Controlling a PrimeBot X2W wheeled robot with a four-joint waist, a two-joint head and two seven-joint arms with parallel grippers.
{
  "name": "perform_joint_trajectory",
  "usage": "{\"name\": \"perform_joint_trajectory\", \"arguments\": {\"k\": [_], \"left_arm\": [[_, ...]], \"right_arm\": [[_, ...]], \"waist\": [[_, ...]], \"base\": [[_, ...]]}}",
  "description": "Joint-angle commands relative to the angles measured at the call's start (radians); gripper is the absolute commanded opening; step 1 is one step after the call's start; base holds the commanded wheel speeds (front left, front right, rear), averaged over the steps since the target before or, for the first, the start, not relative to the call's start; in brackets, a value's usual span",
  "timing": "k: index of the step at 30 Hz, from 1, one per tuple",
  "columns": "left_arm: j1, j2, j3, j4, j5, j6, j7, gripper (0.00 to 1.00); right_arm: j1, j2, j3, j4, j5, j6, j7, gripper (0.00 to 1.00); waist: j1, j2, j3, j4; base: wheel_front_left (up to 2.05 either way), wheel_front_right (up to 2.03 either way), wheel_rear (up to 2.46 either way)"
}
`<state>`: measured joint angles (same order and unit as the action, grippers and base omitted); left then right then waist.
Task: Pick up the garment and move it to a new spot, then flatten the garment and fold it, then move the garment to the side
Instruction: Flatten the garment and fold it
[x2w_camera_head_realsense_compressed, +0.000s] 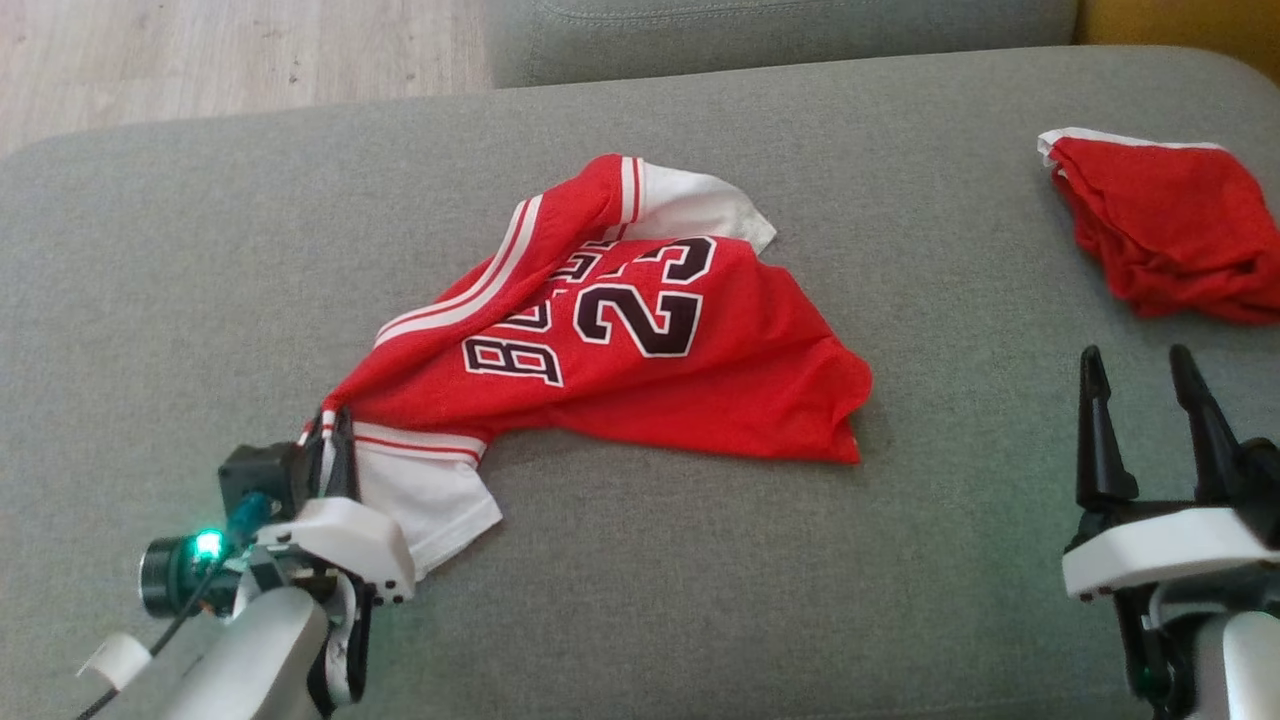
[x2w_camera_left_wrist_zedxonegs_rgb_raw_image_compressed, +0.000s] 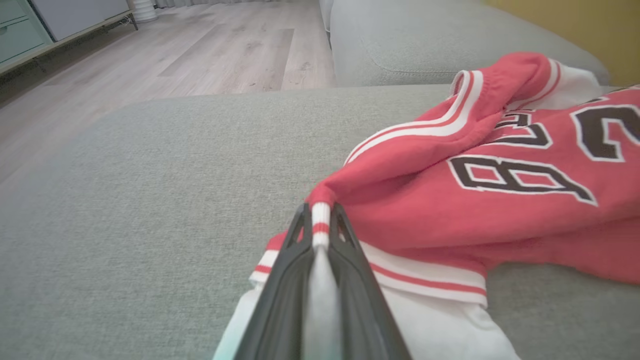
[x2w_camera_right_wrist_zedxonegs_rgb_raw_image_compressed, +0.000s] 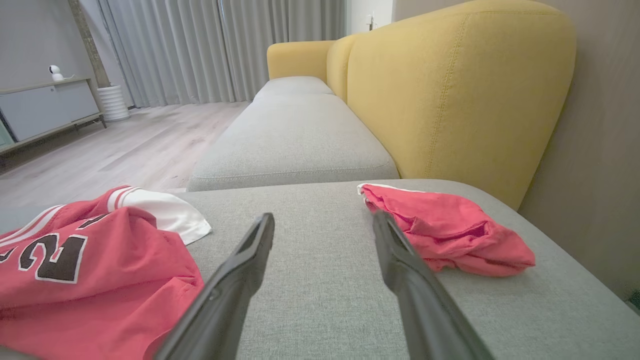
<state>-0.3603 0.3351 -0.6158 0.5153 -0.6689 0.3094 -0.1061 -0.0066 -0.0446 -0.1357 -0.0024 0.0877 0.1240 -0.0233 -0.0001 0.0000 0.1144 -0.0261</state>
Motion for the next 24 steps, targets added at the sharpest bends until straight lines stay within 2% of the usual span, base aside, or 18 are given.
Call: {"name": "perform_joint_trajectory", "arguments": {"k": [1,2,3,4,11,16,20,24], "left_arm": [[-0.028,0.031,0.038,-0.039,-0.004,0.008,-0.009,0.09],[-0.022,0.03,0.037,-0.049,-0.005,0.007,-0.014,0.38],[-0.018,0.029,0.033,-0.058,-0.002,0.007,-0.02,0.8],[-0.013,0.027,0.03,-0.066,-0.001,0.007,-0.025,1.0],[0.007,0.016,0.01,-0.125,0.024,0.011,-0.08,1.0],[0.036,0.006,-0.005,-0.178,0.036,0.017,-0.102,1.0],[0.069,0.001,-0.027,-0.246,0.049,0.026,-0.11,1.0],[0.095,0.0,-0.049,-0.298,0.058,0.037,-0.104,1.0]], "right_arm": [[-0.018,-0.006,0.02,-0.027,-0.003,0.007,-0.009,1.0],[-0.019,-0.006,0.021,-0.023,-0.003,0.007,-0.01,1.0],[-0.019,-0.006,0.023,-0.019,-0.003,0.007,-0.01,1.0],[-0.019,-0.006,0.025,-0.016,-0.003,0.007,-0.011,1.0],[-0.015,-0.006,0.081,0.029,-0.001,0.007,-0.013,1.0],[-0.016,-0.006,0.165,0.087,0.0,0.007,-0.007,1.0],[-0.05,-0.006,0.26,0.196,0.0,0.007,0.002,1.0],[-0.091,-0.006,0.299,0.303,0.014,0.007,0.002,1.0]], "waist": [[0.0001,0.0,0.0,0.0],[0.0001,0.0,0.0,0.0],[0.0001,0.0,0.0,0.0],[0.0001,0.0,0.0,0.0],[0.0001,0.0,-0.002,0.013],[0.0001,0.0,-0.005,0.037],[0.0001,0.0,-0.012,0.074],[0.0001,0.0,-0.017,0.112]], "base": [[0.0,0.0,0.0],[0.0,0.0,0.0],[0.0,0.0,0.0],[0.0,0.0,0.0],[0.0,0.0,0.0],[0.0,0.0,0.0],[0.0,0.0,0.0],[0.0,0.0,0.0]]}}
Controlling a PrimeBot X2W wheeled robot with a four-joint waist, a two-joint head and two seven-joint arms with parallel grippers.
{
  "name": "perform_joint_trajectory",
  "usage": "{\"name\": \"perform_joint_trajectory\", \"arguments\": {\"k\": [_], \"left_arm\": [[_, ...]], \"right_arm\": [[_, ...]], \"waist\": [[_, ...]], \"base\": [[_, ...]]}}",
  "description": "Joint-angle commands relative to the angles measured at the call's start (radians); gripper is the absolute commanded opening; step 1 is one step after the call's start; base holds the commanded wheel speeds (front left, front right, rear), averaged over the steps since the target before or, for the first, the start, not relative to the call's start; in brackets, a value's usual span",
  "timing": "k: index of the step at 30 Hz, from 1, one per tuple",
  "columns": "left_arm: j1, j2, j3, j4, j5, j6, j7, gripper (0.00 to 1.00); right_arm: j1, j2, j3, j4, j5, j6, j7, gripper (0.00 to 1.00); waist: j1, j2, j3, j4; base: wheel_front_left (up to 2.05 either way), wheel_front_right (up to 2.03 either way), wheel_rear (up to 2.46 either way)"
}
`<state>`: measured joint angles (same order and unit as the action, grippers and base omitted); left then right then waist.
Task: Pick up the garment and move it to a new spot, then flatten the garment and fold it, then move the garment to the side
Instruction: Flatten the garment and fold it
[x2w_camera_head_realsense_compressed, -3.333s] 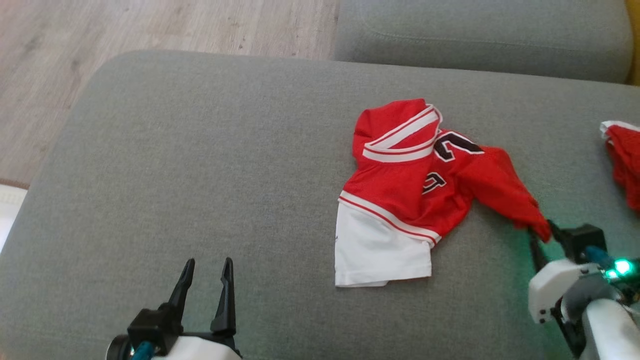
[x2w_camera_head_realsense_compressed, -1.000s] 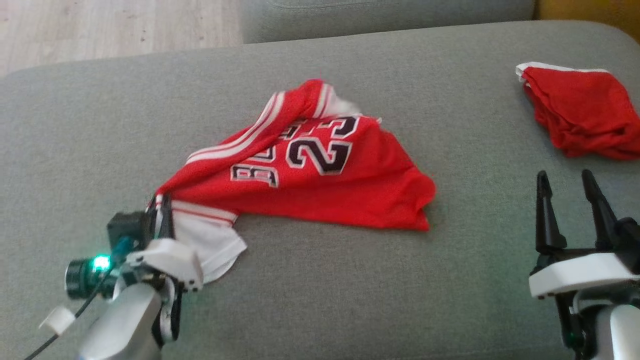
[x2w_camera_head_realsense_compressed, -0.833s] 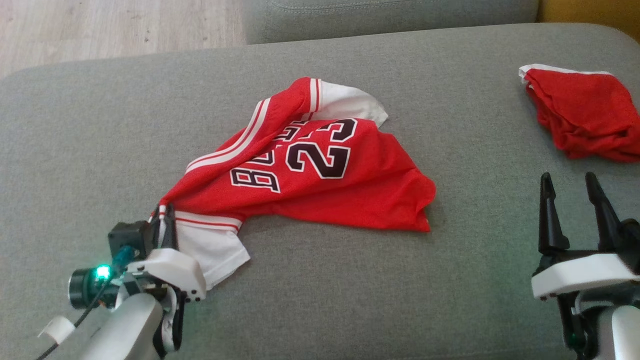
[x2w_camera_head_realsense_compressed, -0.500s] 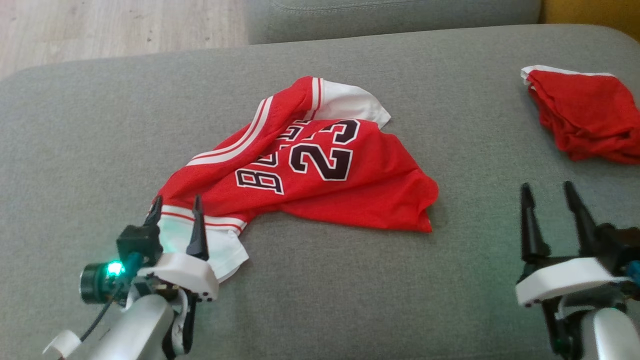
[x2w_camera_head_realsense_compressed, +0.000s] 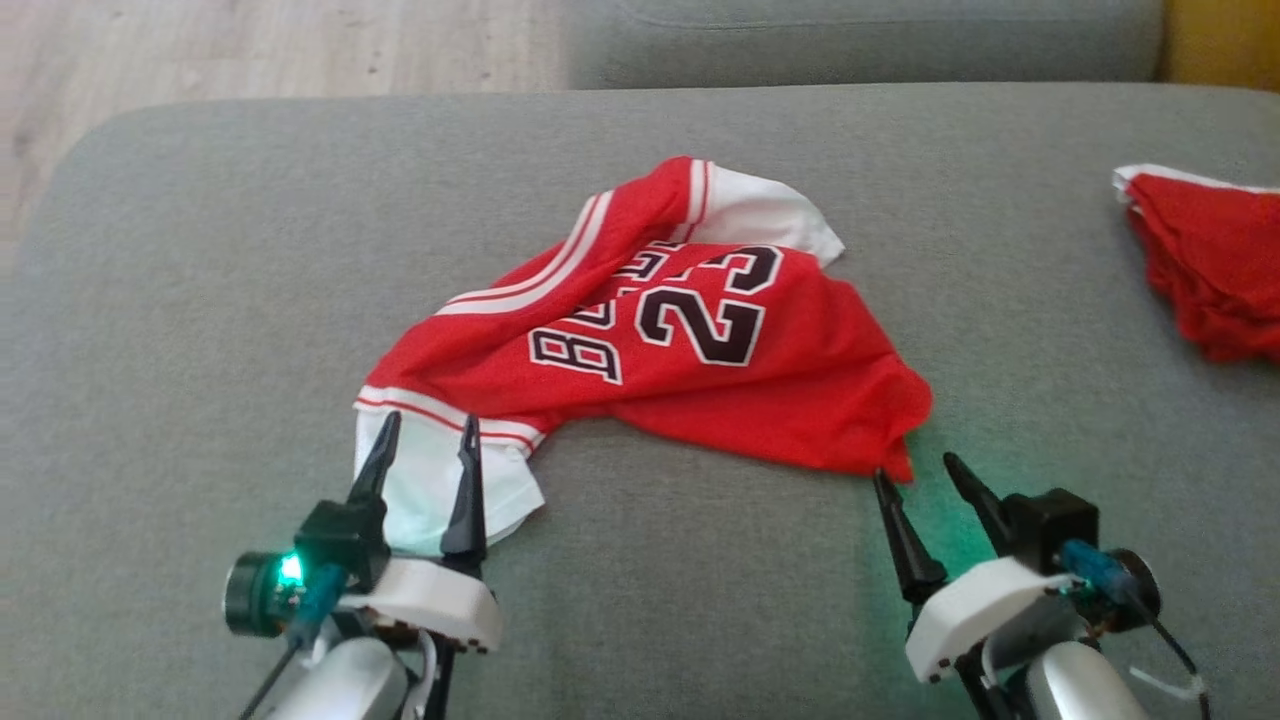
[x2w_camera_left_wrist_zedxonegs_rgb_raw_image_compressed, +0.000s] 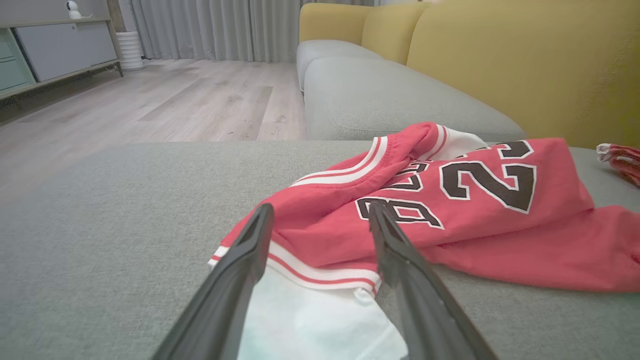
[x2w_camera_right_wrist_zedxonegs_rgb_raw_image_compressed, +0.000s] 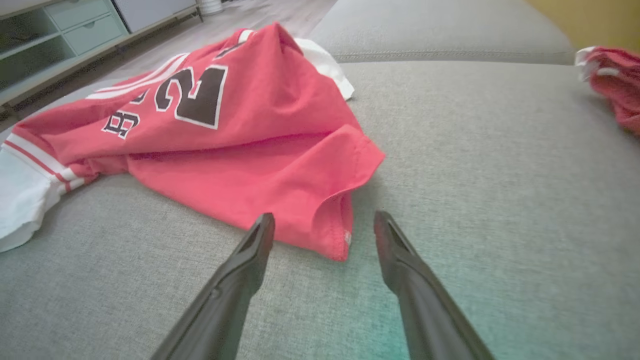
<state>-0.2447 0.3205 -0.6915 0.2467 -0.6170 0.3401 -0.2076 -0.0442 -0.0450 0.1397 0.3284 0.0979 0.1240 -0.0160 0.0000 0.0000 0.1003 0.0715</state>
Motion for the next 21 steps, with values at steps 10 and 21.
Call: {"name": "perform_joint_trajectory", "arguments": {"k": [10,21], "left_arm": [[0.015,0.012,-0.007,-0.107,0.016,0.023,0.014,1.0],[0.046,0.019,-0.011,-0.135,0.009,0.04,0.014,1.0]], "right_arm": [[-0.151,-0.005,-0.004,0.182,-0.015,0.007,-0.039,1.0],[-0.189,-0.005,-0.066,0.255,-0.038,0.007,-0.096,0.0]], "waist": [[0.0,0.0,0.007,0.076],[0.0,0.0,0.0,0.076]], "base": [[0.0,0.0,0.0],[0.0,0.0,0.0]]}}
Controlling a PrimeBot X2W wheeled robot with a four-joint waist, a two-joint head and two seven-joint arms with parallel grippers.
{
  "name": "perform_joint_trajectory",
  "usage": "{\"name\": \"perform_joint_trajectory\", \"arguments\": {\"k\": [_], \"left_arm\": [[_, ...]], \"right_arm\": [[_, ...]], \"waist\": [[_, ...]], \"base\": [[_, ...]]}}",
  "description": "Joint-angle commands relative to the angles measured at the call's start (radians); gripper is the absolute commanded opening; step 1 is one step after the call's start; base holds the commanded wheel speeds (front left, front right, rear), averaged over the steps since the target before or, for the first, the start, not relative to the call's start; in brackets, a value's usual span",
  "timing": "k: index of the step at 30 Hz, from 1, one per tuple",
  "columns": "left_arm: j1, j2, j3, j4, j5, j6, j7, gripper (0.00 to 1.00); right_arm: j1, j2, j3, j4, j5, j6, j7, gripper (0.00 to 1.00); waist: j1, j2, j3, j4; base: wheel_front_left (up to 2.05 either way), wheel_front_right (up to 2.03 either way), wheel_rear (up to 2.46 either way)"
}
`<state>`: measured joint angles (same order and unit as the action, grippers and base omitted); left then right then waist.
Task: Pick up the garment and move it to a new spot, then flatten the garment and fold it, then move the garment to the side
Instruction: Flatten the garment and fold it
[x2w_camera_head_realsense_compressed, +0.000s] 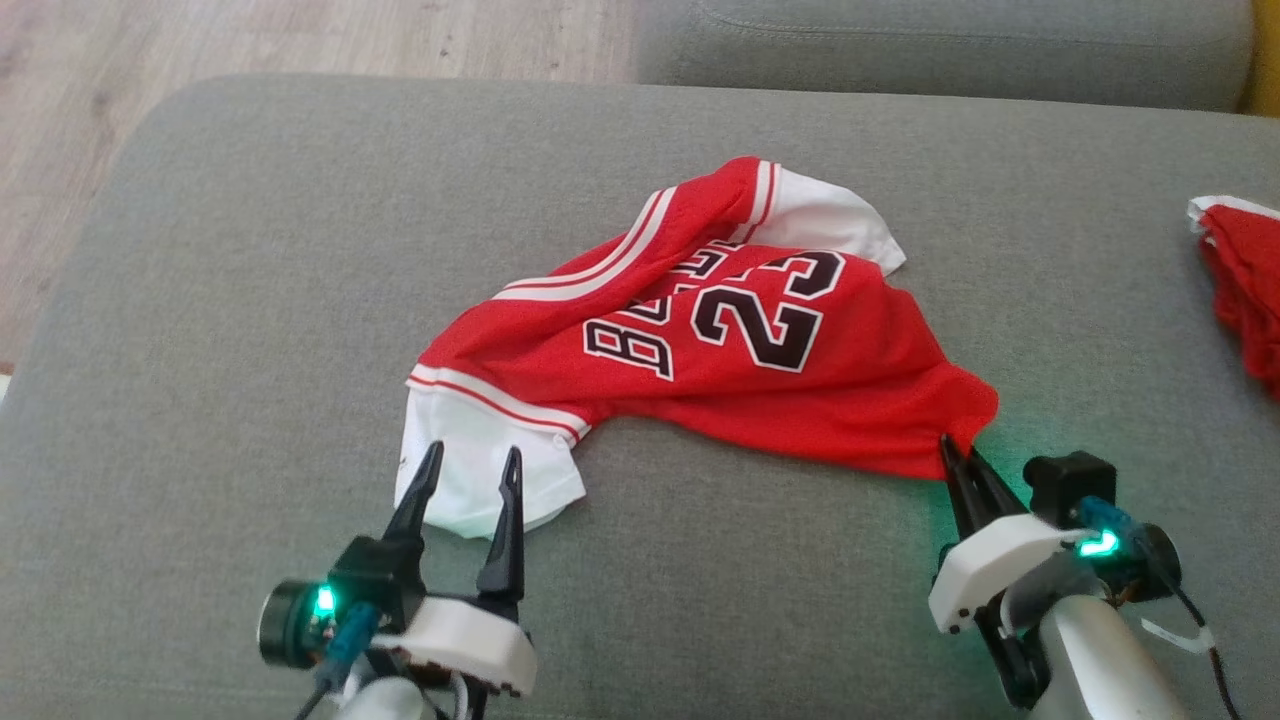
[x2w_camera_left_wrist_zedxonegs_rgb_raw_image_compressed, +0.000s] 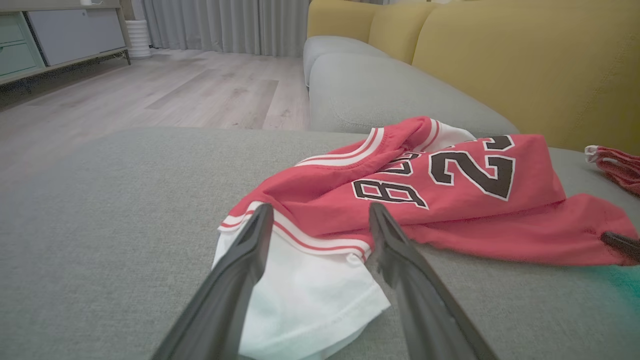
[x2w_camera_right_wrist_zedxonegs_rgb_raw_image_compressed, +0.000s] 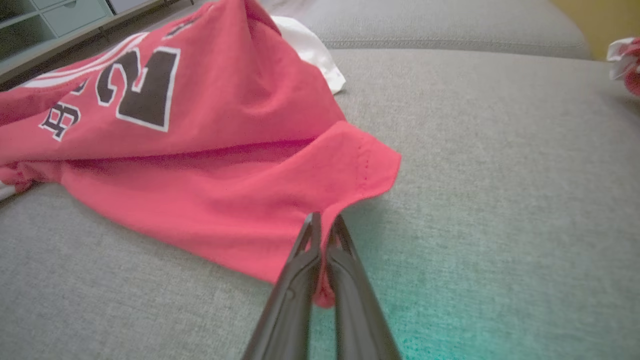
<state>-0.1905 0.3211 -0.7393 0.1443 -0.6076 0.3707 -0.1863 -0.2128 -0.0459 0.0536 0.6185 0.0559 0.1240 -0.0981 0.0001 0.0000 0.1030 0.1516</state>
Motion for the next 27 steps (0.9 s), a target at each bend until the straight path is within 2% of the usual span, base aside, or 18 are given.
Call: {"name": "perform_joint_trajectory", "arguments": {"k": [1,7,12,18,21,25,26,27], "left_arm": [[-0.004,0.019,0.037,-0.033,-0.002,0.01,-0.008,1.0],[0.012,0.02,0.038,-0.037,-0.011,0.013,-0.013,1.0],[0.016,0.022,0.037,-0.036,-0.017,0.01,-0.012,1.0],[0.021,0.014,0.031,-0.024,-0.024,0.007,-0.015,1.0],[0.019,0.012,0.029,-0.02,-0.025,0.004,-0.017,1.0],[0.014,0.013,0.03,-0.016,-0.027,0.001,-0.02,1.0],[0.012,0.013,0.03,-0.015,-0.027,0.0,-0.02,1.0],[0.011,0.013,0.029,-0.013,-0.027,-0.001,-0.02,1.0]], "right_arm": [[-0.013,-0.004,0.019,-0.046,0.009,0.007,-0.015,0.0],[0.031,-0.004,0.005,-0.158,0.056,0.007,-0.024,0.0],[0.029,-0.004,-0.021,-0.307,0.092,0.007,-0.013,0.0],[0.024,-0.004,-0.064,-0.473,0.074,0.007,0.043,0.0],[0.028,-0.013,-0.116,-0.484,0.041,0.007,0.065,0.0],[0.031,-0.054,-0.192,-0.39,-0.016,0.007,0.083,0.01],[0.03,-0.062,-0.202,-0.361,-0.035,0.007,0.079,0.08],[0.028,-0.064,-0.213,-0.334,-0.052,0.007,0.07,0.21]], "waist": [[-0.0001,0.0,-0.005,-0.008],[-0.0001,0.0,-0.015,-0.035],[-0.0001,0.0,-0.021,-0.052],[-0.0001,0.0,-0.024,-0.057],[-0.0001,0.0,-0.02,-0.054],[-0.0001,0.0,-0.013,-0.049],[-0.0001,0.0,-0.011,-0.047],[-0.0001,0.0,-0.01,-0.046]], "base": [[0.0,0.0,0.0],[0.0,0.0,0.0],[0.0,0.0,0.0],[0.0,0.0,0.0],[0.0,0.0,0.0],[0.0,0.0,0.0],[0.0,0.0,0.0],[0.0,0.0,0.0]]}}
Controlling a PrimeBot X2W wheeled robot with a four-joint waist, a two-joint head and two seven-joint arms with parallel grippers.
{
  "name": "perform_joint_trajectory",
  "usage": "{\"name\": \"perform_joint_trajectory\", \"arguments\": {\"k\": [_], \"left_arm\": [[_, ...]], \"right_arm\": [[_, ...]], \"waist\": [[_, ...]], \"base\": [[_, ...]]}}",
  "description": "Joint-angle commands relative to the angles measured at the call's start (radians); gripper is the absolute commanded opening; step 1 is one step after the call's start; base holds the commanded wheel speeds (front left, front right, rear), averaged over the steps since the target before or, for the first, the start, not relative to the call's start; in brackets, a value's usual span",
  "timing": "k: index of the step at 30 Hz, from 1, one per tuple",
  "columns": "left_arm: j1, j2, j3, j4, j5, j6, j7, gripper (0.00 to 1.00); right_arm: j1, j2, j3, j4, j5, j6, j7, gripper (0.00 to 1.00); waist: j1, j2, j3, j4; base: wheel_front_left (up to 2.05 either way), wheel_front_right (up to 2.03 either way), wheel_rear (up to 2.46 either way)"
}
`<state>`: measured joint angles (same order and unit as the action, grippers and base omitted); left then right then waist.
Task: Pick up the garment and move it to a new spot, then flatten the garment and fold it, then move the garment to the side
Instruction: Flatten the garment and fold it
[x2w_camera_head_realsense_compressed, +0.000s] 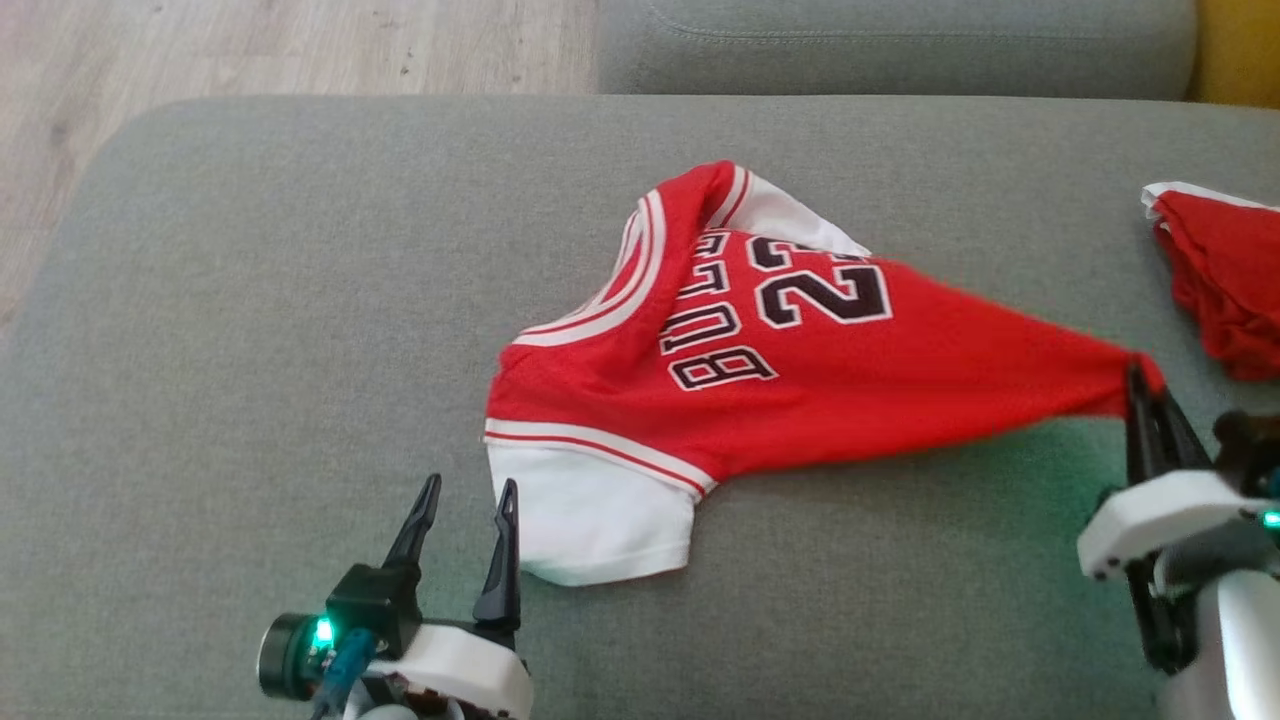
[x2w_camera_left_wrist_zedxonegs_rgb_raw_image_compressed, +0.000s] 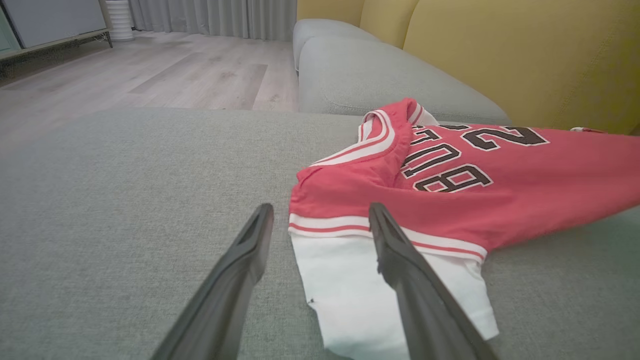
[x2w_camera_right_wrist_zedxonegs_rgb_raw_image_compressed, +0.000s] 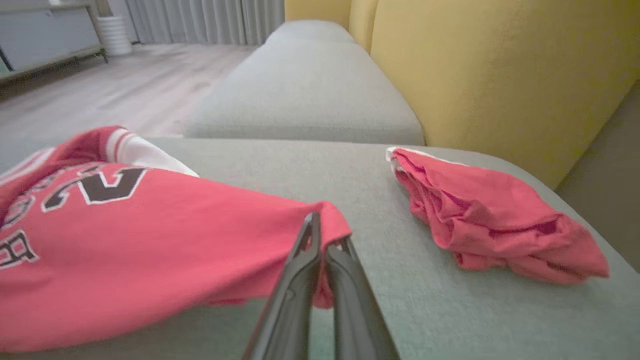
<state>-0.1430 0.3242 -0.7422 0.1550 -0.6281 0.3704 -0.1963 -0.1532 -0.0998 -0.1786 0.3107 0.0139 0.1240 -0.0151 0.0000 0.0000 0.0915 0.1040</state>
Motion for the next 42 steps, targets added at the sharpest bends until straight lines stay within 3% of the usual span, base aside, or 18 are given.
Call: {"name": "perform_joint_trajectory", "arguments": {"k": [1,2,3,4,12,19,29,30,31,34,38,42], "left_arm": [[-0.038,0.01,0.032,-0.023,-0.007,-0.001,-0.01,1.0],[-0.038,0.01,0.032,-0.023,-0.007,-0.001,-0.01,1.0],[-0.039,0.01,0.032,-0.022,-0.007,-0.001,-0.011,1.0],[-0.039,0.01,0.032,-0.022,-0.007,-0.001,-0.011,1.0],[-0.035,0.017,0.034,-0.022,-0.011,0.005,-0.012,1.0],[-0.039,0.018,0.031,-0.03,-0.011,0.008,-0.011,1.0],[-0.062,0.011,0.026,-0.022,-0.01,0.002,-0.013,1.0],[-0.062,0.011,0.027,-0.02,-0.01,0.002,-0.014,1.0],[-0.061,0.011,0.027,-0.018,-0.011,0.001,-0.015,1.0],[-0.06,0.01,0.028,-0.015,-0.013,0.002,-0.018,1.0],[-0.056,0.013,0.031,-0.013,-0.017,0.004,-0.02,1.0],[-0.047,0.015,0.033,-0.015,-0.02,0.009,-0.022,1.0]], "right_arm": [[-0.033,-0.008,0.008,0.0,-0.022,0.007,-0.021,0.48],[-0.033,-0.008,0.008,0.0,-0.022,0.007,-0.021,0.48],[-0.035,-0.005,-0.002,0.025,-0.031,0.007,-0.03,0.77],[-0.038,0.0,-0.011,0.046,-0.039,0.007,-0.043,1.0],[-0.045,0.04,-0.03,0.088,-0.066,0.007,-0.106,1.0],[-0.022,0.049,0.114,0.085,0.006,0.007,-0.033,1.0],[-0.121,0.049,0.17,0.293,0.011,0.007,0.035,1.0],[-0.13,0.049,0.174,0.31,0.012,0.007,0.036,0.95],[-0.136,0.049,0.18,0.328,0.011,0.007,0.04,0.6],[-0.153,0.049,0.205,0.36,0.018,0.007,0.036,0.01],[-0.167,0.049,0.258,0.335,0.041,0.007,-0.006,0.0],[-0.152,0.049,0.368,0.219,0.087,0.007,-0.018,0.0]], "waist": [[0.0,0.0,0.003,0.003],[0.0,0.0,0.003,0.003],[0.0,0.0,0.003,0.004],[0.0,0.0,0.004,0.005],[0.0,0.0,0.0,-0.001],[0.0,0.0,0.015,-0.008],[0.0,0.0,0.042,0.035],[0.0,0.0,0.042,0.039],[0.0,0.0,0.041,0.042],[0.0,0.0,0.036,0.049],[0.0,0.0,0.028,0.048],[0.0,0.0,0.014,0.031]], "base": [[0.0,0.0,0.0],[0.0,0.0,0.0],[0.0,0.0,0.0],[0.0,0.0,0.0],[0.0,0.0,0.0],[0.0,0.0,0.0],[0.0,0.0,0.0],[0.0,0.0,0.0],[0.0,0.0,0.0],[0.0,0.0,0.0],[0.0,0.0,0.0],[0.0,0.0,0.0]]}}
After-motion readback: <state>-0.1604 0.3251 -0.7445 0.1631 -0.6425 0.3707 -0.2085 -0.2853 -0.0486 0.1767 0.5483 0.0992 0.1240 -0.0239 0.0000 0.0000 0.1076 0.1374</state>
